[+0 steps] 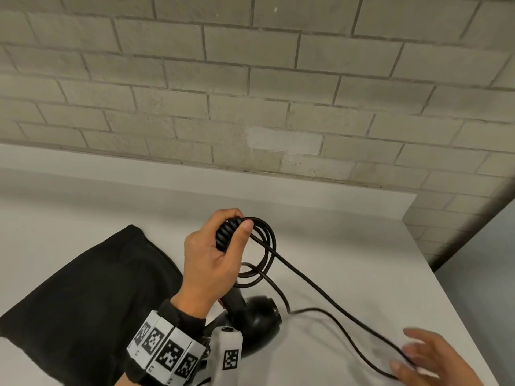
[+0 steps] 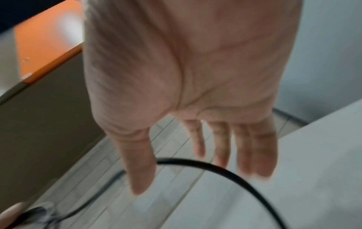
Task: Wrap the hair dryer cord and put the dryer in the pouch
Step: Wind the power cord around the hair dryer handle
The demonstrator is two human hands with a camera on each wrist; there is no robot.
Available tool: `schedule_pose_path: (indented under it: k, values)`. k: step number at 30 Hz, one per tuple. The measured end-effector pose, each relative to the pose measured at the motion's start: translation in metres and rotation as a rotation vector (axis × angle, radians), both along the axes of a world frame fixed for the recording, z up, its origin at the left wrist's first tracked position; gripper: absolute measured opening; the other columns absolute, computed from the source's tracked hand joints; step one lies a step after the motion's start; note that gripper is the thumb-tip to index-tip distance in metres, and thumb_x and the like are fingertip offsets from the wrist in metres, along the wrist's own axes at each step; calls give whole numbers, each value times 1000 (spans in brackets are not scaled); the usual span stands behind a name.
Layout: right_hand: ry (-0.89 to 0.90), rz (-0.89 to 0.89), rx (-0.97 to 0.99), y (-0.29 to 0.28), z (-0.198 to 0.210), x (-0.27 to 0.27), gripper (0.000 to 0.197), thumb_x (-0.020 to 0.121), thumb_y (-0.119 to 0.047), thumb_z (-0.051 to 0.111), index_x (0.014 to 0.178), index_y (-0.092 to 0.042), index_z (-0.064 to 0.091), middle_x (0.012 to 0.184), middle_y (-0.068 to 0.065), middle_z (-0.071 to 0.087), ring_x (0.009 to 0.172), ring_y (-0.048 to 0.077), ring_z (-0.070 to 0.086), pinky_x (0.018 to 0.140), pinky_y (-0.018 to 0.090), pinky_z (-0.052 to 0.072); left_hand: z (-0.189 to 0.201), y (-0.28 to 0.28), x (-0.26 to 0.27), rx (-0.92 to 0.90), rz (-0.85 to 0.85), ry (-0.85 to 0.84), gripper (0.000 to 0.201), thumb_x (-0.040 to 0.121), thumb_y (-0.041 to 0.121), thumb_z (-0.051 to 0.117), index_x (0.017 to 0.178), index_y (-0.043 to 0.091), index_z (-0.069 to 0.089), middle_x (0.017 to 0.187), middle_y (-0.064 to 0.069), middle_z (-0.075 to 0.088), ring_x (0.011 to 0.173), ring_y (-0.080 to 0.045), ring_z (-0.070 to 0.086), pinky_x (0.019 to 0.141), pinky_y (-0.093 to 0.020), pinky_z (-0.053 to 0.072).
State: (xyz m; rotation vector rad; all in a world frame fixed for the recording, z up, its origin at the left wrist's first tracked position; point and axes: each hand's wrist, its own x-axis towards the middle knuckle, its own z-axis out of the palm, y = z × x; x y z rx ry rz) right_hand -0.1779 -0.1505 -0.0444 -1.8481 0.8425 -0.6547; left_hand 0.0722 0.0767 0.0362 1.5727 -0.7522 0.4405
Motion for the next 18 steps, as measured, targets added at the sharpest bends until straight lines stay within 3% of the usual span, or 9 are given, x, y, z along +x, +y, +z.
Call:
schedule_pose_path:
  k: [1, 3, 5, 8, 12, 15, 18]
  values:
    - [61, -34, -30, 8, -2, 3, 66, 46, -12, 99, 97, -36, 65, 96, 15, 63, 88, 36, 61, 66, 10, 49, -1, 0, 0, 5, 12, 0, 14, 91, 38, 60, 95, 26, 64, 66, 7, 58, 49, -7, 54, 47, -20, 49]
    - [14, -59, -212, 40, 4, 31, 81, 48, -25, 93, 121, -23, 58, 113, 7, 56, 101, 24, 55, 81, 12, 45, -1, 0, 1, 15, 35, -17, 20, 90, 39, 59, 94, 20, 66, 60, 15, 56, 49, 0, 51, 50, -9, 41]
    - [-191, -21, -385, 80, 23, 59, 60, 59, -38, 77, 113, -18, 61, 108, -2, 58, 96, 9, 55, 82, 9, 42, -1, 0, -1, 17, 36, -19, 23, 90, 38, 59, 95, 17, 66, 61, 19, 56, 49, 2, 50, 51, -6, 37]
    - [-336, 146, -495, 127, 46, 92, 25, 75, -42, 68, 92, -24, 67, 92, -13, 61, 86, 5, 57, 73, 14, 43, -1, 0, -4, 16, 13, -28, 22, 90, 37, 59, 95, 17, 66, 59, 19, 54, 47, 2, 48, 50, -7, 37]
    - [-94, 324, -577, 145, 48, 123, 42, 89, -63, 47, 110, -29, 62, 81, -21, 56, 77, 2, 54, 63, 15, 43, 0, 2, -8, 43, -3, -51, 23, 91, 36, 59, 97, 14, 66, 60, 18, 55, 48, 2, 50, 51, -7, 38]
    - [-36, 321, -638, 137, 44, 126, 26, 91, -49, 50, 97, -28, 64, 72, -20, 49, 71, 5, 50, 58, 12, 37, 0, 2, -7, 34, 0, -49, 23, 91, 36, 60, 97, 15, 66, 63, 12, 58, 49, 1, 50, 52, -8, 39]
    - [-15, 375, -665, 128, 42, 118, 23, 93, -46, 45, 86, -32, 61, 72, -22, 42, 66, 2, 46, 54, 11, 34, -1, 0, -7, 27, 7, -42, 24, 91, 37, 59, 96, 15, 66, 61, 17, 56, 49, 1, 49, 51, -8, 39]
